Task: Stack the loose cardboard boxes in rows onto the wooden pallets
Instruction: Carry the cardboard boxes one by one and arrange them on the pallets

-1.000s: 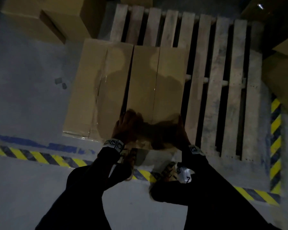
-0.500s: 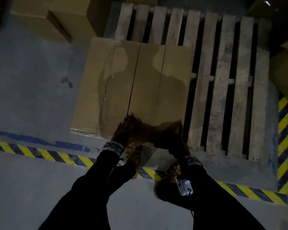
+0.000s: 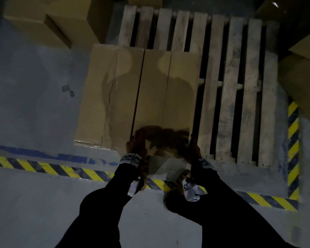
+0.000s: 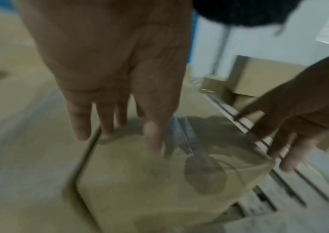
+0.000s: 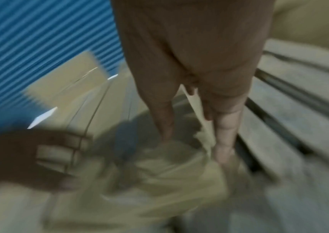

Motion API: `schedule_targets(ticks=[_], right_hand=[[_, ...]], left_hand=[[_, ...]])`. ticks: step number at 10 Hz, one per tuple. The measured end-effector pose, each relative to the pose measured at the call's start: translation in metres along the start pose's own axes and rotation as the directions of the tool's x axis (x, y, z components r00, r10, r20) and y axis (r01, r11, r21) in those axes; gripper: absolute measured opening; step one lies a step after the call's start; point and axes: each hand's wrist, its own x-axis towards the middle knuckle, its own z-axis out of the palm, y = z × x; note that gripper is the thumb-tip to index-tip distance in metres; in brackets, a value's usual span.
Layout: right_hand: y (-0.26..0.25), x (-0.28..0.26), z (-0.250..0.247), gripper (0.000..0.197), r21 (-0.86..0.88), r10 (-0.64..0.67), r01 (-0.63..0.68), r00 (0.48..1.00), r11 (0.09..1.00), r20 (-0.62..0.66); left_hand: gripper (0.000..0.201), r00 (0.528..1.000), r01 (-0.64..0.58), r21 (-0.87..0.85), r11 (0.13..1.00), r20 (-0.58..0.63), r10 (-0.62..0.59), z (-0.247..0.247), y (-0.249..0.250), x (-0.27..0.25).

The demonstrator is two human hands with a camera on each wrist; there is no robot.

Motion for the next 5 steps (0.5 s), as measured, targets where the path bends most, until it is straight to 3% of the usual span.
schedule_targets(ticks=[1, 2, 3, 4, 5], right_hand=[[0.043, 0.050, -0.011, 0.050, -0.064, 0.157, -0.157, 0.988, 0.985, -0.012], [0.039, 0.065, 0.003, 0.033, -0.071, 0.321, -0.351, 0.909, 0.934, -0.264], [0.012, 0.071, 0.016, 0.035, 0.039, 0.453, -0.475, 0.806, 0.879, -0.381], [0.023, 0.076, 0.029, 0.029, 0.045, 0.509, -0.570, 0.692, 0.820, -0.511], [0.039, 0.093, 0.029, 0.032, 0.013, 0.477, -0.566, 0.681, 0.824, -0.555]], left_hand=[[0.068, 0.982, 0.133, -0.267, 0.955, -0.093, -0.163, 0.021, -0.002, 0.001], [0.067, 0.870, 0.364, -0.462, 0.808, -0.141, -0.473, 0.024, -0.006, -0.007], [0.084, 0.761, 0.484, -0.630, 0.607, -0.039, -0.648, 0.026, -0.016, -0.009], [0.101, 0.789, 0.470, -0.721, 0.509, 0.085, -0.609, 0.026, -0.030, -0.004], [0.096, 0.801, 0.418, -0.783, 0.461, 0.078, -0.594, 0.017, -0.032, -0.005]])
